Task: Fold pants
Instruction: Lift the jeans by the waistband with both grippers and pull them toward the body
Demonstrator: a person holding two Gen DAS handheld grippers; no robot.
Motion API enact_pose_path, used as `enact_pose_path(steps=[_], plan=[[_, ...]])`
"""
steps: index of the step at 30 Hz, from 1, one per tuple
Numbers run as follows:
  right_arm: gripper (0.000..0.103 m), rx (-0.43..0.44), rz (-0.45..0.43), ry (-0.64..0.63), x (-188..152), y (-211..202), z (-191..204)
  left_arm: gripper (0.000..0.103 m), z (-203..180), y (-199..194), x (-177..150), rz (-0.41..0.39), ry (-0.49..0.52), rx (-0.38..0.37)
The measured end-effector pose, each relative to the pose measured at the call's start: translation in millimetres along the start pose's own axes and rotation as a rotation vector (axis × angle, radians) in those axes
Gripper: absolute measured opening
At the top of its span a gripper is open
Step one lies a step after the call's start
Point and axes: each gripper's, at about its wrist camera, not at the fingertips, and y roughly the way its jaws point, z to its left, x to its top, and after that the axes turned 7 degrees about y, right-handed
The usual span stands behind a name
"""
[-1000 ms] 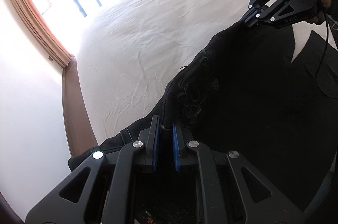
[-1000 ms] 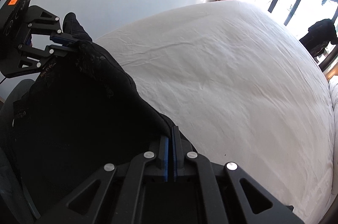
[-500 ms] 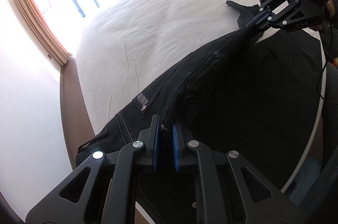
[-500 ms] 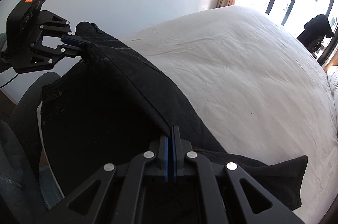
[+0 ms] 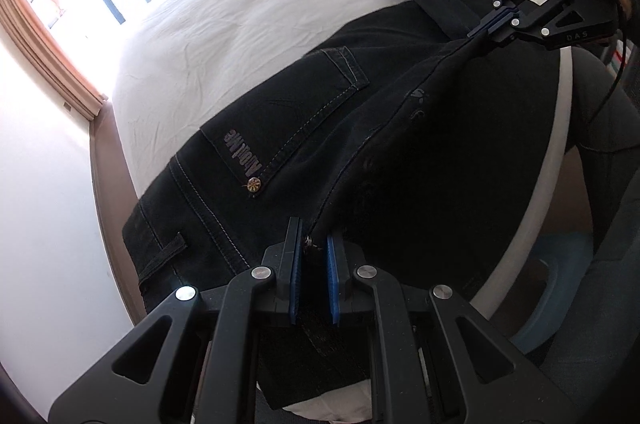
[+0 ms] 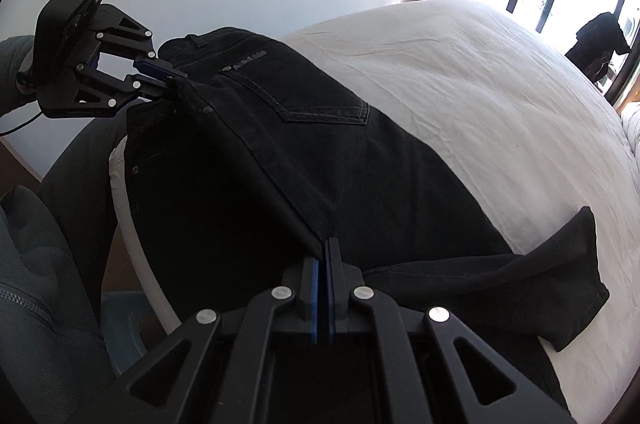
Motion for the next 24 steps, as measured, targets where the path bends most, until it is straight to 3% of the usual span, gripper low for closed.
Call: enact_pose_path(steps=[8, 24], plan=[[0.003, -0.037, 0.050, -0.030, -27, 11, 21, 0.010, -23, 12, -6, 0.014, 0.141, -0.023], [0.003, -0.078, 0.090, -0.073, -58, 13, 31, 0.010, -57, 5, -36, 0.035, 0.215, -0.091]])
